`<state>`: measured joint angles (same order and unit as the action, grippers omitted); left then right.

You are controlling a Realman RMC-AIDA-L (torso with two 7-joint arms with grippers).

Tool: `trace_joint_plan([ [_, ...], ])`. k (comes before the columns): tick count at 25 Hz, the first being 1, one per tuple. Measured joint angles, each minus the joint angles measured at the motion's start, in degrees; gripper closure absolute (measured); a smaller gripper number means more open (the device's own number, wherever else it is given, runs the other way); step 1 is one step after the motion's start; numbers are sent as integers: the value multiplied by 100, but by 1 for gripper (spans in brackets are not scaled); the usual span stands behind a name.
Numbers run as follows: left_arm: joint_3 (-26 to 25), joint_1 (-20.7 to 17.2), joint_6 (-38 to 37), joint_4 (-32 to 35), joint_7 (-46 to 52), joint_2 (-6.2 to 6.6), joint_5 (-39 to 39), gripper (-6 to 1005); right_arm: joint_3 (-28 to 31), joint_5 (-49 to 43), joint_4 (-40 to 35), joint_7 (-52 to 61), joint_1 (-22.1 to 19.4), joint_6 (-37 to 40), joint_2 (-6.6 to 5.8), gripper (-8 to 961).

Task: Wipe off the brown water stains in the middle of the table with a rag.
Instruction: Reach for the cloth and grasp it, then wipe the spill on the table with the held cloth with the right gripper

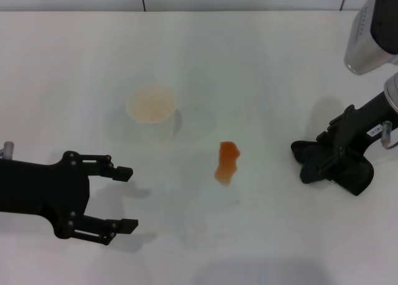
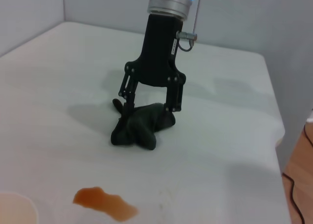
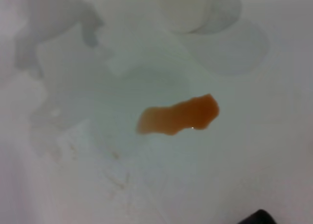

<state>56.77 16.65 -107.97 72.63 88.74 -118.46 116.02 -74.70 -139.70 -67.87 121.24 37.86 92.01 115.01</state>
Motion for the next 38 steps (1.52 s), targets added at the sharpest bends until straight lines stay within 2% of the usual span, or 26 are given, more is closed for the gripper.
trace_joint_plan([
  [11,31,129,42,15,117,-49,94,165,-18,-376,551,-234,206,-289,3,238],
  [14,34,136,42,25,134,-56,76,165,-23,-390,674,-287,264,-284,11,477],
  [19,36,141,42,31,141,-56,63,164,-39,-346,578,-300,269,-312,25,703],
  [24,144,176,41,19,174,-53,59,164,-244,-206,606,-304,314,-367,41,835],
  [28,223,198,42,21,204,-53,59,164,-723,288,610,-297,402,-593,52,855],
  [33,233,198,45,19,209,-53,81,165,-1263,499,737,-215,680,-1253,97,865],
  [38,216,192,69,-3,197,-49,95,165,-1582,556,1453,-215,1183,-2330,109,865],
])
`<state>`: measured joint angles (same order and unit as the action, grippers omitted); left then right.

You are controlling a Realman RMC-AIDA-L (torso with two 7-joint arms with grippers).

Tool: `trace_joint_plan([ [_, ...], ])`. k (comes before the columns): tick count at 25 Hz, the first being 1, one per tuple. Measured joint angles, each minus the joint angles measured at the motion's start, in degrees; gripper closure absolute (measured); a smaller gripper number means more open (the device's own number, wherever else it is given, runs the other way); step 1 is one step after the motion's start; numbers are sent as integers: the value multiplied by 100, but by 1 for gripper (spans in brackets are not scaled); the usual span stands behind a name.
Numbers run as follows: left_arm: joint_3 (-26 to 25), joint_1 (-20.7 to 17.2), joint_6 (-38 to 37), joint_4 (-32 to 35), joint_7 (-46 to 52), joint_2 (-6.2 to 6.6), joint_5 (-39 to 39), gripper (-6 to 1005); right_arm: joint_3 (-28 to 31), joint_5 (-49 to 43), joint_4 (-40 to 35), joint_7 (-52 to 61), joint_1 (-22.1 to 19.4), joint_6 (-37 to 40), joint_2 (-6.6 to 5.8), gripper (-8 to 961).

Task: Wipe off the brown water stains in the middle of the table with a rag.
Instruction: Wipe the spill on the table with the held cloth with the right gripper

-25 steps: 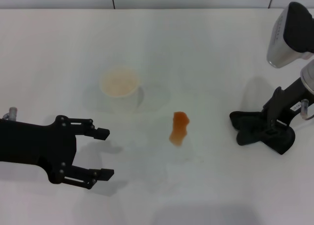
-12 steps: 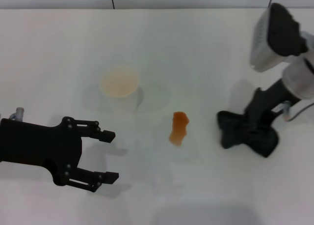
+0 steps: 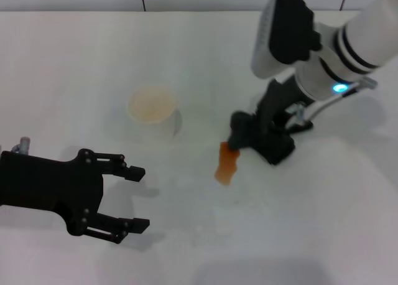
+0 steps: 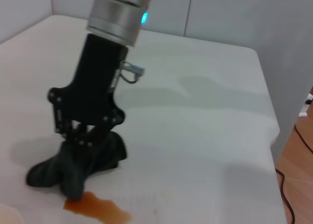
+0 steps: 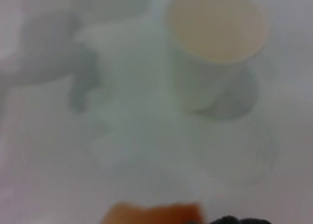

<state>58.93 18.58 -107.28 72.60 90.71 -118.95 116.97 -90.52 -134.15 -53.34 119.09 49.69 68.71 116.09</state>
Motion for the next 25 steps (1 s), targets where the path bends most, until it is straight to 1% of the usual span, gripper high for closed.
trace_joint_plan([
  [3,-15,-24,13,-4,2,4,6,165,-204,242,264,-60,158,-346,0,865],
  [5,-19,-39,40,-5,3,8,11,164,-479,496,287,-101,211,-369,0,865],
  [6,-26,-43,59,-6,5,14,22,164,-622,596,272,-105,217,-349,0,865],
  [10,-40,-48,77,-11,10,14,69,164,-1512,1148,66,-94,242,-140,4,866],
  [12,-40,-48,80,-12,11,12,74,164,-1807,1403,-63,-96,231,9,9,866],
  [14,-40,-47,90,-11,11,12,74,164,-1965,1601,-180,-126,202,134,8,866],
  [17,-41,-47,118,-7,12,12,74,164,-2045,1696,-220,-156,186,186,8,866],
  [19,-40,-47,129,-6,13,13,74,165,-2005,1618,-155,-158,185,75,-6,866],
  [21,-41,-47,130,-8,14,13,74,165,-1804,1389,-17,-159,185,-125,-36,866],
  [25,-40,-47,130,-9,16,13,75,165,-1220,641,250,-170,186,-484,-43,866],
])
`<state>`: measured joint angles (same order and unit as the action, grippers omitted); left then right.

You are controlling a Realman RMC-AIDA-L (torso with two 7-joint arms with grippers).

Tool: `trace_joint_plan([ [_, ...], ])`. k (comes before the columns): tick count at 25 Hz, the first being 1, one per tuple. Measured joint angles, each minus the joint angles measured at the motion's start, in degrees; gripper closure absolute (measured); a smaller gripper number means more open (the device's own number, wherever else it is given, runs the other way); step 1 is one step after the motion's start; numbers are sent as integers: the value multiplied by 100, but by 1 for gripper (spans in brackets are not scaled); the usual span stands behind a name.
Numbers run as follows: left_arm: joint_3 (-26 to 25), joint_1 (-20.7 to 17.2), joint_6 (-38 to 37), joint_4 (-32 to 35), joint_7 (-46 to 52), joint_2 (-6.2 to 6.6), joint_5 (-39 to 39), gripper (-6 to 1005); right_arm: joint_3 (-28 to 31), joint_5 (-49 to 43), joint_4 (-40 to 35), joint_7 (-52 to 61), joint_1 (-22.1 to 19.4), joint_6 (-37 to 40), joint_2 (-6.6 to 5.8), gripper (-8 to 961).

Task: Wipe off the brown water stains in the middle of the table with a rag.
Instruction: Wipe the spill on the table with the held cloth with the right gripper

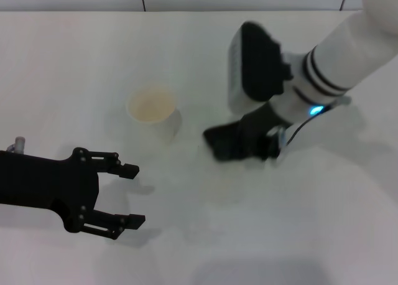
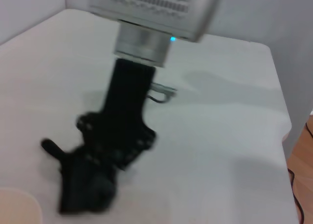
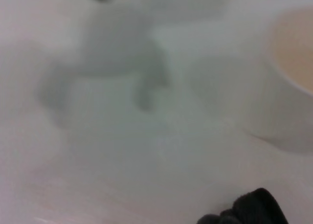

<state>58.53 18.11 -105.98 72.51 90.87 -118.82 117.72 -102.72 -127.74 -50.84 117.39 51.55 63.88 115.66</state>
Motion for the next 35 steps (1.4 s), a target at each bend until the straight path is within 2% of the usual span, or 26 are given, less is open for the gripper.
trace_joint_plan([
  [4,0,0,0,0,2,-4,0,165,446,-425,148,-46,1,-176,-11,866],
  [7,0,0,0,-1,15,-5,-1,165,521,-433,114,-122,-6,27,-2,867],
  [10,0,0,0,-1,30,-7,-15,165,256,-259,-102,-168,-69,399,44,867],
  [15,-108,0,4,21,33,-13,-38,164,-586,493,-495,-245,-115,882,47,868],
  [18,-157,2,10,11,13,-12,-48,164,-771,693,-541,-261,-119,919,51,869],
  [22,-231,-6,14,13,-14,-11,-49,164,-731,709,-551,-261,-133,910,43,869],
  [26,-366,-70,17,7,-96,-9,-46,164,-268,541,-656,-361,-290,1054,-25,870],
  [31,-479,-126,17,-14,-217,-16,-66,165,976,192,-821,-930,-728,1659,-46,854],
  [35,-527,-137,35,-59,-256,-18,-70,165,1713,199,-832,-1359,-932,1884,-43,841],
])
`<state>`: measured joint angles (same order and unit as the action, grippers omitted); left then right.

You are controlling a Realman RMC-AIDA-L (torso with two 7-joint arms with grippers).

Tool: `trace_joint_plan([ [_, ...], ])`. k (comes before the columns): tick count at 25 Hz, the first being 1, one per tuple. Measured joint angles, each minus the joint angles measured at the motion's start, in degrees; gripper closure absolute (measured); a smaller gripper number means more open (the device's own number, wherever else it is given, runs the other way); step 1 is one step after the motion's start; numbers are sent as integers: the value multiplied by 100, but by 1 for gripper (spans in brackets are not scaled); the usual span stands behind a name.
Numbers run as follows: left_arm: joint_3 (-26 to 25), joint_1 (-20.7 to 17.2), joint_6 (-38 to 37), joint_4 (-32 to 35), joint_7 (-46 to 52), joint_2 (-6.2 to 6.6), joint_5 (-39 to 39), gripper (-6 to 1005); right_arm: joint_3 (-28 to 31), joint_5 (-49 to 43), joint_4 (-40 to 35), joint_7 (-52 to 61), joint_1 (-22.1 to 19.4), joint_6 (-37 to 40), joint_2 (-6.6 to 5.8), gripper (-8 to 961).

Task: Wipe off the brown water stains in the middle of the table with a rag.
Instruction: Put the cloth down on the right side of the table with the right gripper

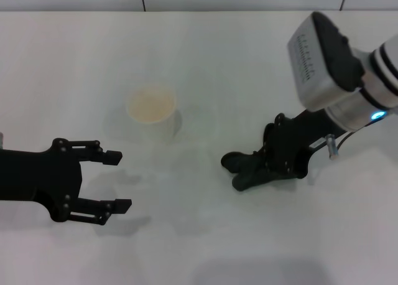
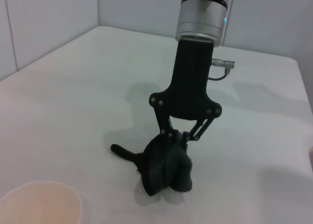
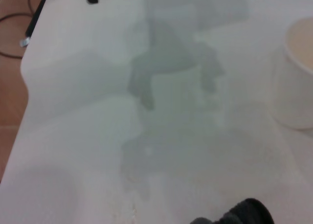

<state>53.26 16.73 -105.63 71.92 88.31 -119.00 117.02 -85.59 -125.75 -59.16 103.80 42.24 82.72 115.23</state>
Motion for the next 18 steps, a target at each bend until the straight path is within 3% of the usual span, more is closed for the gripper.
trace_joint_plan([
  [10,-1,-8,105,-100,-31,0,-122,164,309,10,40,-72,-166,20,-5,808],
  [13,-40,-21,118,-164,-92,0,-127,164,919,68,-46,-260,-315,461,-4,798],
  [16,-133,-36,124,-269,-227,2,-149,164,1479,166,-72,-532,-454,728,-6,575],
  [18,-240,-39,113,-360,-332,8,-185,164,1830,290,-76,-760,-565,857,-12,527],
])
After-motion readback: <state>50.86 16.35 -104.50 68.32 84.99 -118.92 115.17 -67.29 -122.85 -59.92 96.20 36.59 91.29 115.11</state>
